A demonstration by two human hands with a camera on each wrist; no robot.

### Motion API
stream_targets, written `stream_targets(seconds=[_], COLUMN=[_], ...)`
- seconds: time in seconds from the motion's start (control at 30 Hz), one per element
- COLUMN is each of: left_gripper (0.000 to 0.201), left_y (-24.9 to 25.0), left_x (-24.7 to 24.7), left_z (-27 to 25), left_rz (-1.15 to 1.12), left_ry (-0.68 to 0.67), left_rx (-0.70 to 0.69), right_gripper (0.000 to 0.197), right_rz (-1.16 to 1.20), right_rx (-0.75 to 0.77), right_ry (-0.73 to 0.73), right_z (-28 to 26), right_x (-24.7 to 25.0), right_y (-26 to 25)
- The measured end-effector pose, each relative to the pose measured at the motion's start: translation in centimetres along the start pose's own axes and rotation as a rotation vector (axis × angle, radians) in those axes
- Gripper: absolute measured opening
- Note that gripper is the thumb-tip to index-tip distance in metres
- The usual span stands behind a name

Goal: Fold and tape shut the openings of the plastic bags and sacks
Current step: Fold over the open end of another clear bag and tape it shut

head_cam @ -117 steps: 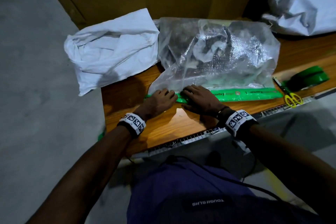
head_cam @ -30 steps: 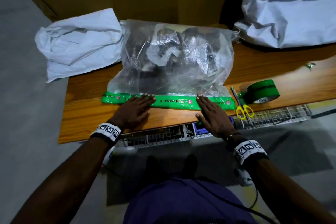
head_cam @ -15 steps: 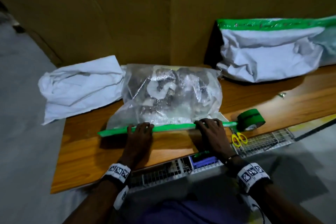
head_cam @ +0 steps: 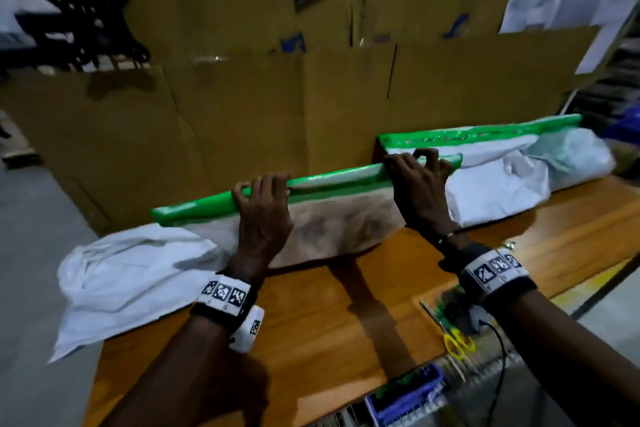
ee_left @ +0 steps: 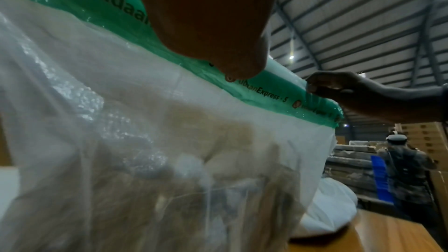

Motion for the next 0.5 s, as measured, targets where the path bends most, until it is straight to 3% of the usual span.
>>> stream_targets(seconds=[0.13, 0.27, 0.4, 0.5], left_gripper=[0.034, 0.033, 0.043, 0.052], left_y=[-0.7, -2.3, -4.1, -4.7], left_x=[-1.4, -4.9, -7.8, -8.8], left_z=[6.6, 10.9, 12.6, 10.6], left_rz=[-0.048, -0.068, -0.009, 0.057], left_ry=[0.062, 0.009, -0.050, -0.039], left_rx=[-0.022, -0.047, 0.039, 0.150], right_gripper=[0.032, 0.032, 0.017, 0.022], right_rz=[0.012, 0.052, 0.108, 0.146], right_rx=[-0.073, -0.081, -0.065, -0.072], right_ry=[0.001, -0.036, -0.134, -0.200], right_z=[6.3, 11.0, 13.6, 14.6], right_x=[-2.6, -5.9, -11.2, -15.7], right_y=[2.0, 3.9, 6.4, 8.3])
Point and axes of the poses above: each hand's wrist, its own z-axis towards the middle knuckle, its own x-axis out of the back of the hand, y = z × x, the point moved 2 cm from there along z, towards the middle knuckle, and after that the axes turned 8 degrees about y, right-handed, at the moved point
